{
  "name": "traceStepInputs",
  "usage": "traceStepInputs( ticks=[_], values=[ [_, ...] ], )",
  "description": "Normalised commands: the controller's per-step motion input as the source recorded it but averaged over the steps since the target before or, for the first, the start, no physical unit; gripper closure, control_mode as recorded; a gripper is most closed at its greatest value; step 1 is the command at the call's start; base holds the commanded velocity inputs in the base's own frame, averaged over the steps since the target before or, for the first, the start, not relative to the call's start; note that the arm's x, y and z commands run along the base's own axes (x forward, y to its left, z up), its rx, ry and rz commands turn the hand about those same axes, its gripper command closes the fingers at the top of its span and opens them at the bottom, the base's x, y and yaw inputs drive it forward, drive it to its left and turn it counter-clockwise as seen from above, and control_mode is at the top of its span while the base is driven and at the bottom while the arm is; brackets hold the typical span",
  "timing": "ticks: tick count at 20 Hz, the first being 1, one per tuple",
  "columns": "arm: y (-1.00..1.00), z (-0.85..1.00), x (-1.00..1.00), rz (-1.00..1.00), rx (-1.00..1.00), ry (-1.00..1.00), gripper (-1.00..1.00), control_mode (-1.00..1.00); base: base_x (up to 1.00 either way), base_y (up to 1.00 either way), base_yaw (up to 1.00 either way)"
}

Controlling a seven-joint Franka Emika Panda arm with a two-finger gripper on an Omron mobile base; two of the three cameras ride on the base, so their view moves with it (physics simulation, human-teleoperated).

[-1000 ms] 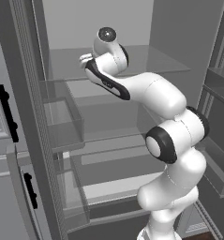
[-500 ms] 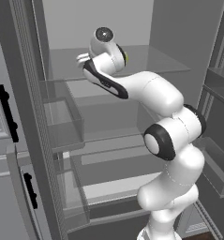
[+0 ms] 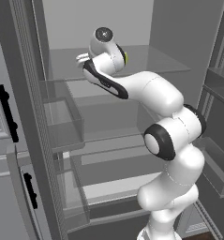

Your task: Place one lemon wedge and one chicken drumstick in each tupperware on the nearby counter, to pack two identical lunches.

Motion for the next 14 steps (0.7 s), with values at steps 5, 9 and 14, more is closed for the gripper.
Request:
traceStepInputs(
  ticks=[5,9,14],
  values=[
    [0.0,-0.04,0.0,0.0,0.0,0.0,1.0,-1.0,0.0,0.0,0.0],
    [0.0,-0.06,0.0,0.0,0.0,0.05,1.0,-1.0,0.0,0.0,0.0],
    [0.0,-0.03,-0.65,0.0,0.01,-0.02,1.0,-1.0,0.0,0.0,0.0]
  ],
)
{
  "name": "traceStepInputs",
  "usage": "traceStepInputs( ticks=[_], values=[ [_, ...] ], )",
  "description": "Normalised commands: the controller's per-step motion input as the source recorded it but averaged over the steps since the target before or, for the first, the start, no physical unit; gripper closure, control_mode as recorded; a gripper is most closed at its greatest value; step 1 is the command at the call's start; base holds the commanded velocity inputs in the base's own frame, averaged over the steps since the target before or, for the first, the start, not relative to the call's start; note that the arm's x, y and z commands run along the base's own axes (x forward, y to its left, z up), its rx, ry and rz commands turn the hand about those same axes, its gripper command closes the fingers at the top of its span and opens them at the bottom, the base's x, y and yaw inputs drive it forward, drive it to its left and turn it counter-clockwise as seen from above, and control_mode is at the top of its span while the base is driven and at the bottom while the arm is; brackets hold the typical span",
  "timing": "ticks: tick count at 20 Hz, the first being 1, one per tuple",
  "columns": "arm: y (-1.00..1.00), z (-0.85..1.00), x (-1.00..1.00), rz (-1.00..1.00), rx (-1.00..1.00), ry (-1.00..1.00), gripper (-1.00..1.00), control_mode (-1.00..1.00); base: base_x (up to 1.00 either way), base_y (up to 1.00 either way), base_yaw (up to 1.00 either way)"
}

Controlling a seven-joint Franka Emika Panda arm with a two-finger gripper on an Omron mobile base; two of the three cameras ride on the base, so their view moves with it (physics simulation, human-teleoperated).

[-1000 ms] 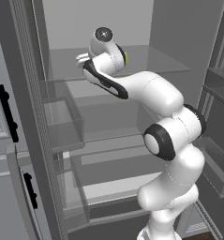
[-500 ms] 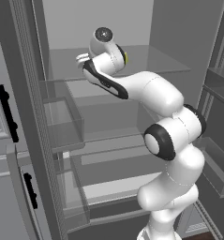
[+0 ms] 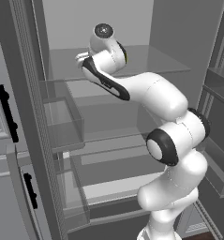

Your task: Place one lemon wedge and one chicken drumstick in each tupperware on the nearby counter, to pack two identical lunches.

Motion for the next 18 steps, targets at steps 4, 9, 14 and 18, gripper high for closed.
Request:
traceStepInputs(
  ticks=[4,9,14,18],
  values=[
    [-0.15,0.13,-1.0,0.0,0.07,-0.09,1.0,-1.0,0.0,0.0,0.0],
    [-0.37,0.0,-1.0,0.0,0.06,-0.04,1.0,-1.0,0.0,0.0,0.0],
    [-0.35,-0.03,-1.0,0.0,0.01,0.03,1.0,-1.0,0.0,0.0,0.0],
    [-0.21,-0.21,-1.0,0.0,0.0,0.17,1.0,-1.0,0.0,0.0,0.0]
  ],
)
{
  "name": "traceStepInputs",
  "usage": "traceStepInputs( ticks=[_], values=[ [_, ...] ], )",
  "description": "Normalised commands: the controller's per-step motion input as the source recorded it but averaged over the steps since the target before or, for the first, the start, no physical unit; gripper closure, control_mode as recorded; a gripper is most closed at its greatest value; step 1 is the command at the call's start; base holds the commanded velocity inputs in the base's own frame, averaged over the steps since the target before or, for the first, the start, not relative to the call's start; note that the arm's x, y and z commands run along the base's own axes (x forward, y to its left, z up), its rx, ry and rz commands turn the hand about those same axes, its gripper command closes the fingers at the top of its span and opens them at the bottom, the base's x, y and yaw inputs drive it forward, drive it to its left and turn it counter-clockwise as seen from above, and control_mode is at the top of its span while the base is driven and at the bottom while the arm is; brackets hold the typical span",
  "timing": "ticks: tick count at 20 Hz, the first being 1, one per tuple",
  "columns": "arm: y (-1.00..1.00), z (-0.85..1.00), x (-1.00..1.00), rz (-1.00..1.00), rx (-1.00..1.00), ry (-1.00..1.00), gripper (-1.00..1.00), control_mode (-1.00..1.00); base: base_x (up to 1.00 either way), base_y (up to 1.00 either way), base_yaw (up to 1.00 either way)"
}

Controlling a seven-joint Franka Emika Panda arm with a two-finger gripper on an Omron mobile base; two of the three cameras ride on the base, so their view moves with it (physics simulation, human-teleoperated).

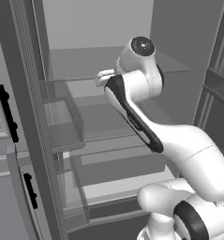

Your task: Place one lemon wedge and one chicken drumstick in each tupperware on the nearby counter, to pack two identical lunches.

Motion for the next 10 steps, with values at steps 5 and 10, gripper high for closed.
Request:
traceStepInputs(
  ticks=[5,10],
  values=[
    [-0.07,-0.54,-0.94,0.0,-0.02,0.36,1.0,-1.0,0.0,0.0,0.0],
    [-0.17,-0.93,-0.9,0.0,-0.02,0.34,1.0,-1.0,0.0,0.0,0.0]
  ],
)
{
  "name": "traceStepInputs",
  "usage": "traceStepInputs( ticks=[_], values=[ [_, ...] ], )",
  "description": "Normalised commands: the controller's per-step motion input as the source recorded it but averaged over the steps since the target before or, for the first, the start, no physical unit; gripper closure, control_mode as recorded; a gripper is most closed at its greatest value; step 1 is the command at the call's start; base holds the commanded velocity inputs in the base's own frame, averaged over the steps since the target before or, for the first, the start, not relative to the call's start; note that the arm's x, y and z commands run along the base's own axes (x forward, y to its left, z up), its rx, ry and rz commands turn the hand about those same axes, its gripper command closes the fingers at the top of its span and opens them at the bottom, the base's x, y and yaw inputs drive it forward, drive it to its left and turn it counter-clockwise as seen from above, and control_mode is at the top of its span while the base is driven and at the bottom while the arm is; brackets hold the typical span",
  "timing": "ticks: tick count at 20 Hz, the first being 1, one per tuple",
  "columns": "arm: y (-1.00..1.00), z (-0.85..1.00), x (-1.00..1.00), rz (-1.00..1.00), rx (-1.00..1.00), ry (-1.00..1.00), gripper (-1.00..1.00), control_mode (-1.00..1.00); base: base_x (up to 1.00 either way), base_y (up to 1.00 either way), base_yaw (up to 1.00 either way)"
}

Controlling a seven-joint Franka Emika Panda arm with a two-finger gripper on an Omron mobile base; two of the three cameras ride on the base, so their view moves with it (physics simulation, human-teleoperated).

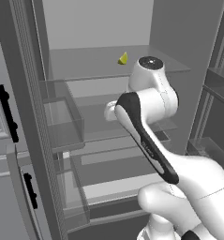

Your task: Place one lemon wedge and one chicken drumstick in each tupperware on the nearby counter, to pack two identical lunches.

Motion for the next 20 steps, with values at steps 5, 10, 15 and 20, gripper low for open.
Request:
traceStepInputs(
  ticks=[5,10,15,20],
  values=[
    [-0.37,-0.85,-0.71,0.0,-0.01,0.33,1.0,-1.0,0.0,0.0,0.0],
    [-0.68,-0.05,-0.14,0.0,0.0,0.33,1.0,-1.0,0.0,0.0,0.0],
    [-0.58,-0.26,-0.18,0.0,0.0,0.09,1.0,-1.0,0.0,0.0,0.0],
    [-0.41,-0.57,-0.4,0.0,0.0,-0.13,1.0,-1.0,0.0,0.0,0.0]
  ],
)
